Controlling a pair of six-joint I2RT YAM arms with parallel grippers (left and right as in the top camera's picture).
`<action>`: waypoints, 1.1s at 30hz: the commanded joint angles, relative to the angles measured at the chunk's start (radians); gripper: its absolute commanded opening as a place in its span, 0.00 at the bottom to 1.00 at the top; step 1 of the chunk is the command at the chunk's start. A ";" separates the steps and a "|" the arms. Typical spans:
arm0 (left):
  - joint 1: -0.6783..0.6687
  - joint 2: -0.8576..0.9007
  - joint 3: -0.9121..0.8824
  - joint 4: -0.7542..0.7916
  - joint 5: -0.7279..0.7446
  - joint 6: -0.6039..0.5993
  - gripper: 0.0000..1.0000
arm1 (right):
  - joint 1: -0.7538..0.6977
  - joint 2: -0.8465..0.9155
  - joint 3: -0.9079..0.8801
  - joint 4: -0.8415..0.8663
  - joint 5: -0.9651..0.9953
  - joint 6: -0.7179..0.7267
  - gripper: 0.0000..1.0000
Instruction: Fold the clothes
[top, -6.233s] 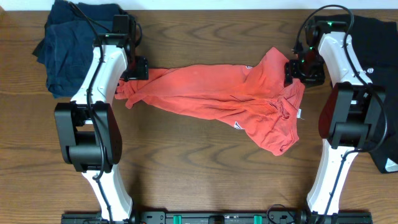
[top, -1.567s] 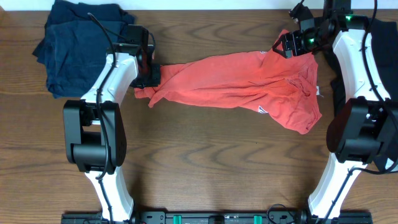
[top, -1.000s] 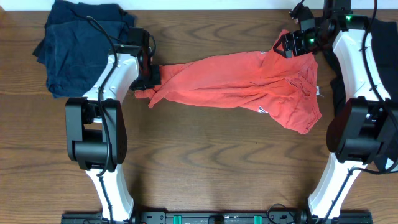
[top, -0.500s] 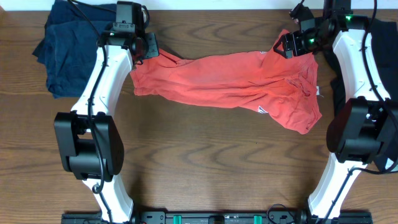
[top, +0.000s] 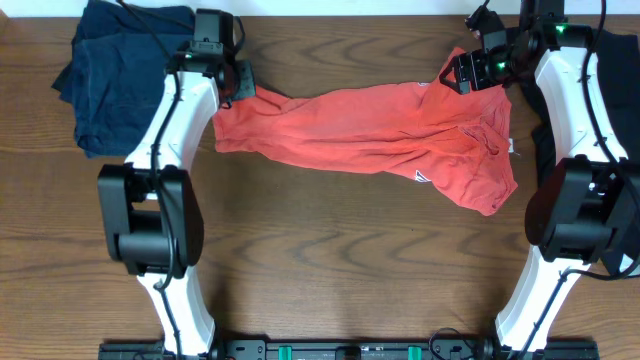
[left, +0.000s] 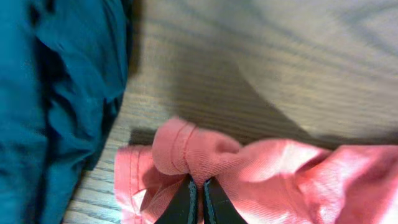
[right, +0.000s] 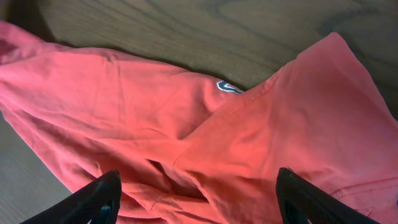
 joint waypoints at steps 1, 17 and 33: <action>0.004 0.061 -0.018 -0.012 -0.024 0.006 0.10 | 0.004 -0.010 0.008 -0.004 0.000 -0.018 0.77; 0.131 -0.008 0.007 -0.142 0.145 0.136 0.86 | 0.006 -0.010 0.008 -0.004 -0.001 -0.018 0.79; 0.161 0.096 0.001 -0.111 0.349 0.356 0.69 | 0.007 -0.010 0.008 -0.008 -0.002 -0.007 0.79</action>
